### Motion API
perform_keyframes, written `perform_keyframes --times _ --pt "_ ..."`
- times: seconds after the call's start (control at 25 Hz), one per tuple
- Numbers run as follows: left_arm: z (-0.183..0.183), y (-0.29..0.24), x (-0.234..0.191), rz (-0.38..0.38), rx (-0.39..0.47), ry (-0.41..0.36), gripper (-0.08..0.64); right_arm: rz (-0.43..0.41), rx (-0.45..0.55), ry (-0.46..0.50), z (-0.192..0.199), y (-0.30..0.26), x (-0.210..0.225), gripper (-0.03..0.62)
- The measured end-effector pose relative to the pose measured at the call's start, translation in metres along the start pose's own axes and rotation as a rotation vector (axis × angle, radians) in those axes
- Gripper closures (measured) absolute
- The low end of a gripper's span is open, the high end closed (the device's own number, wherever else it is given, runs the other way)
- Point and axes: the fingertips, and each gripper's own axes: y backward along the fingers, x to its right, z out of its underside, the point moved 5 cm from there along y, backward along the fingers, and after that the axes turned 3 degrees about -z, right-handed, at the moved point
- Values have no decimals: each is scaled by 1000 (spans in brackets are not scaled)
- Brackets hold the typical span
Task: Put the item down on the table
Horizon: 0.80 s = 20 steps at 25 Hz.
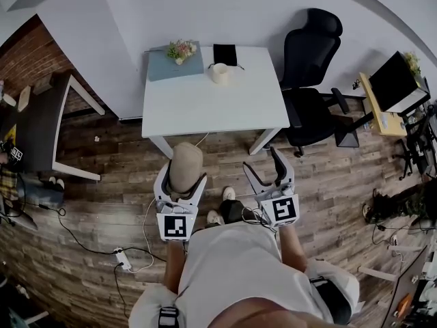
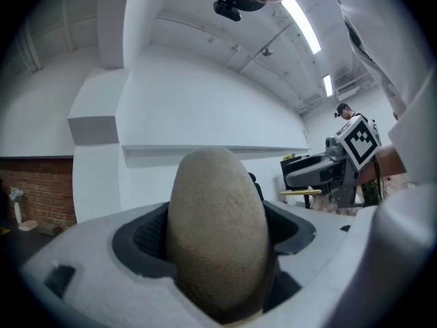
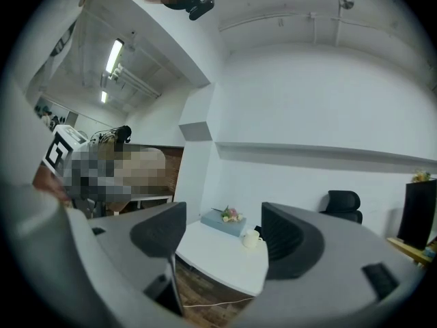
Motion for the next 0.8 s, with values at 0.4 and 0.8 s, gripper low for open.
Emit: perform_keyframes --times 0.4,0.8 --pt "-2 -62 -6 2 -21 -35 166 -6 15 0 4 -44 51 250" --pt "-4 -110 -11 -45 -44 -33 166 -40 25 -21 10 -80 89 252"
